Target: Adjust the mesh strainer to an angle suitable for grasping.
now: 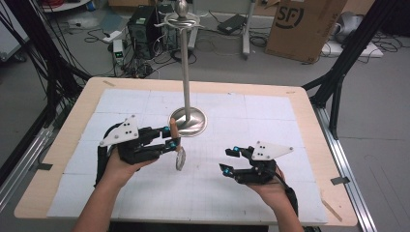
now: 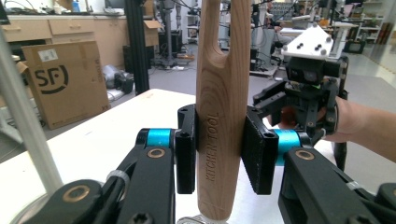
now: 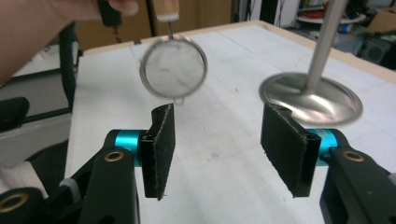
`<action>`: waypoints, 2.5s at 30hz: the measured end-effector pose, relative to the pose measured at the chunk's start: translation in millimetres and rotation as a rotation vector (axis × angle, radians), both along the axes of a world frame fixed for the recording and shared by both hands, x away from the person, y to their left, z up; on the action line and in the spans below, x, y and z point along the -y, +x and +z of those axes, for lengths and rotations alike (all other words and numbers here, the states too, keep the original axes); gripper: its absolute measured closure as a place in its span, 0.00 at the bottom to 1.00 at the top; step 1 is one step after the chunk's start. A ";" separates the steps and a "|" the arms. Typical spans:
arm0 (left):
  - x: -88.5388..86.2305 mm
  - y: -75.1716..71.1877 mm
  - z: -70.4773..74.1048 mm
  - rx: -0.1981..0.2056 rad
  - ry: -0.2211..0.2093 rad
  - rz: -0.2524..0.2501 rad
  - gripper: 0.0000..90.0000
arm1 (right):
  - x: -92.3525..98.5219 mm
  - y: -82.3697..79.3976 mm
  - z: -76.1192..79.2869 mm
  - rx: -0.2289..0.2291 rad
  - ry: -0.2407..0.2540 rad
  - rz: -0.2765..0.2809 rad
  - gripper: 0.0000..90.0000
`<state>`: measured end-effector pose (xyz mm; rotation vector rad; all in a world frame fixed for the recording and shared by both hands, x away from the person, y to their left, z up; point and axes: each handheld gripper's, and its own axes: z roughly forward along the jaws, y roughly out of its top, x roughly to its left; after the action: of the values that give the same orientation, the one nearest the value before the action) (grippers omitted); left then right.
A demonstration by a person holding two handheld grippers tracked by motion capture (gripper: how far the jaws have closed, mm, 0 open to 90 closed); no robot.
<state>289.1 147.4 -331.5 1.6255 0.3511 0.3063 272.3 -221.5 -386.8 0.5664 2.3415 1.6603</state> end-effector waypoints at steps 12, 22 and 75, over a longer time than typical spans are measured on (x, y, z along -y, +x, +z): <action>-19.3 12.1 23.0 0.017 0.016 0.081 0.77 | 8.7 4.0 -12.9 -0.078 -0.024 -0.069 0.33; -25.6 29.3 51.1 0.015 0.018 0.129 0.76 | 5.4 7.7 -12.7 -0.108 -0.018 -0.118 0.25; -39.4 126.7 153.6 0.040 0.118 0.264 0.77 | 28.7 0.8 0.5 -0.060 0.072 -0.158 0.24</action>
<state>415.7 186.8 -178.0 1.6873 0.5261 0.5678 273.1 -250.2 -386.3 0.8038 2.2201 1.6822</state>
